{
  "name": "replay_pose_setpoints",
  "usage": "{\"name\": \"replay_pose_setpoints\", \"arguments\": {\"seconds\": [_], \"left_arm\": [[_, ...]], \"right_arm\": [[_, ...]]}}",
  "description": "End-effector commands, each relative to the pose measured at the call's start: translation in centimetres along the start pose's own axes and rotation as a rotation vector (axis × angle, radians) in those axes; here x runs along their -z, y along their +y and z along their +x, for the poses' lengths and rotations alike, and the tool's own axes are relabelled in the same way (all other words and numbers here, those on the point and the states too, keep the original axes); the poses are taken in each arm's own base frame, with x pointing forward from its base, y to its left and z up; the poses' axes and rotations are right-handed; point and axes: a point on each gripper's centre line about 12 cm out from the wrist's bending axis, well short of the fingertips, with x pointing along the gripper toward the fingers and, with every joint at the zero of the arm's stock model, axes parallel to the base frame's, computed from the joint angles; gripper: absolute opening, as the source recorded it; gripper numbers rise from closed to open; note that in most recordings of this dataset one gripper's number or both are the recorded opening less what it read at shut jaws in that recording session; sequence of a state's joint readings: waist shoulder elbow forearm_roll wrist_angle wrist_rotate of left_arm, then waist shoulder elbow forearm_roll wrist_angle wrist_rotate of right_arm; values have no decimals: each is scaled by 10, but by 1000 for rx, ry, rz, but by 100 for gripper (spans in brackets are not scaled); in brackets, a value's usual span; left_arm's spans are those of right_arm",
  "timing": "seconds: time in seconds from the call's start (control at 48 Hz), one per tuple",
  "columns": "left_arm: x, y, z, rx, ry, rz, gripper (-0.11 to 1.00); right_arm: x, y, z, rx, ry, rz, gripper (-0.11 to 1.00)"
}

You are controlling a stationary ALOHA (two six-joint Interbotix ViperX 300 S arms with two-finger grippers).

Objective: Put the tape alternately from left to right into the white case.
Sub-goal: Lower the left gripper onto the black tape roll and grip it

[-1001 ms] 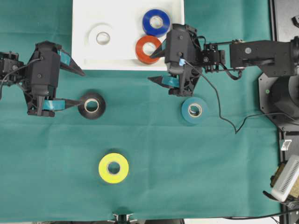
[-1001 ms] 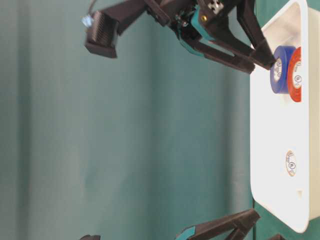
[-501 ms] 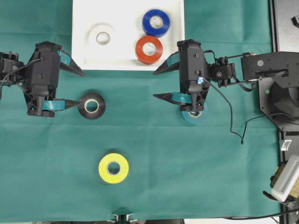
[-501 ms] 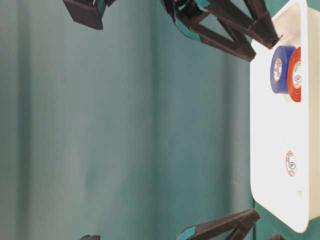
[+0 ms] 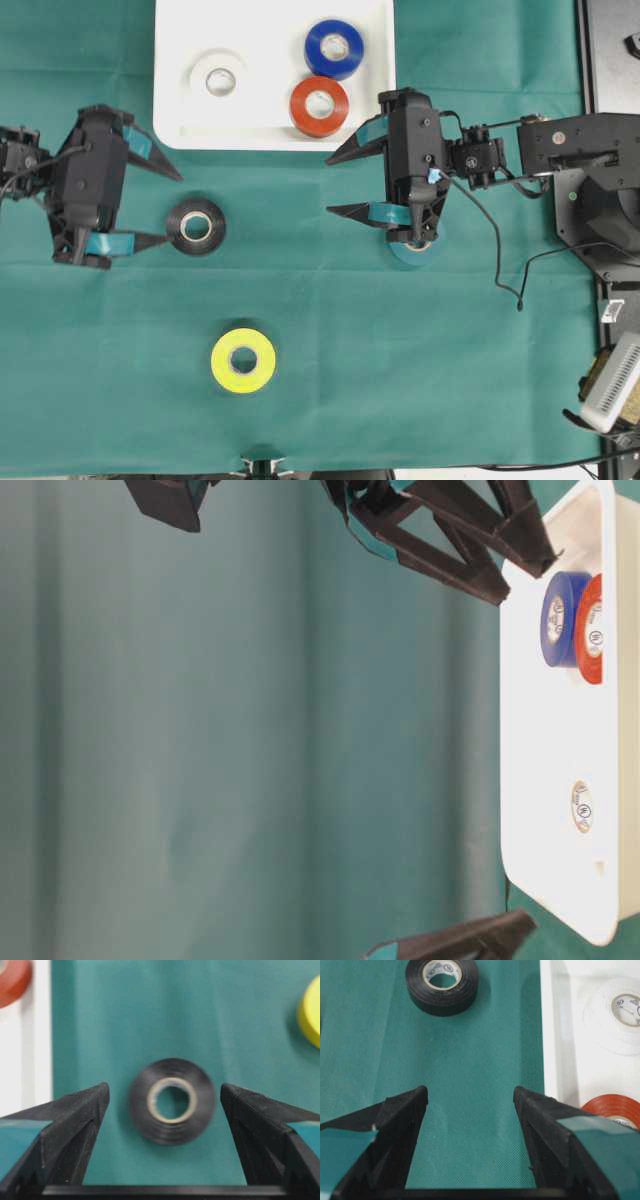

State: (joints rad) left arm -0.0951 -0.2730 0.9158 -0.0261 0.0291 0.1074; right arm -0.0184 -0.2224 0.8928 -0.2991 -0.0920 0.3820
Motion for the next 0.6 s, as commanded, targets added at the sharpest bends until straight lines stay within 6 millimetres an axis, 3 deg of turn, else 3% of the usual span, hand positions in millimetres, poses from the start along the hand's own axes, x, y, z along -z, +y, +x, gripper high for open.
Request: {"name": "replay_pose_setpoints", "arguments": {"seconds": [0.0, 0.584], "left_arm": [[-8, -7, 0, 17, -23, 12, 74], [7, -20, 31, 50, 71, 35, 74]], "right_arm": [[-9, 2, -4, -7, -36, -2, 65], [-9, 2, -4, -5, -32, -2, 65]]}}
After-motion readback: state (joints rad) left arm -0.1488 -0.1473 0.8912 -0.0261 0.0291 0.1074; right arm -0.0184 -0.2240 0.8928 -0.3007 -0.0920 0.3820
